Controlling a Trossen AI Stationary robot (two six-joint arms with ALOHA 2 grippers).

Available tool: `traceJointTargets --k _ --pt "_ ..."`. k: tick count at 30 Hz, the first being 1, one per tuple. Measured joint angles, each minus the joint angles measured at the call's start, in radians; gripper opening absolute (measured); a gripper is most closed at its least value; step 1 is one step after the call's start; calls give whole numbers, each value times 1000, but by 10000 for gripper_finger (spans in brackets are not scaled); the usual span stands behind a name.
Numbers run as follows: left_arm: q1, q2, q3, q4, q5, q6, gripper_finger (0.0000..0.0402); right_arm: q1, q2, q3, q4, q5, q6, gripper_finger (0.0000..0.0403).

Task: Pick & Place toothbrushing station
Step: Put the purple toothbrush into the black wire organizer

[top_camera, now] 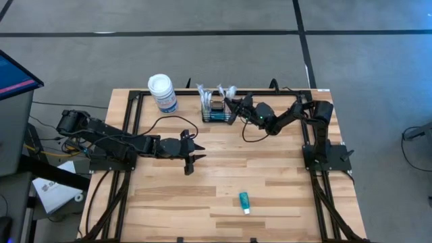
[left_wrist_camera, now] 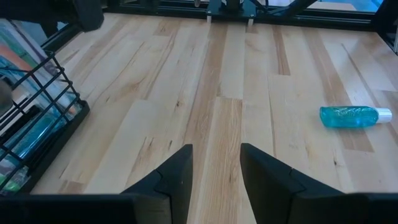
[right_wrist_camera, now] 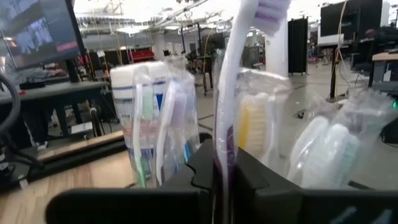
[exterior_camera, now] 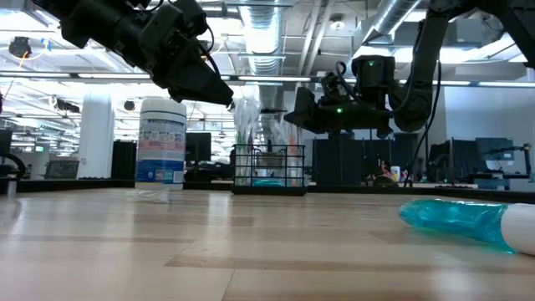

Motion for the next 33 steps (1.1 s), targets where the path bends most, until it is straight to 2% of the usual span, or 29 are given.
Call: traceJointTargets --k 25,33 --pt "0 0 0 0 0 0 127 -2 0 0 9 -53 5 134" --pt "0 0 0 0 0 0 127 -8 -4 0 9 -53 15 128"
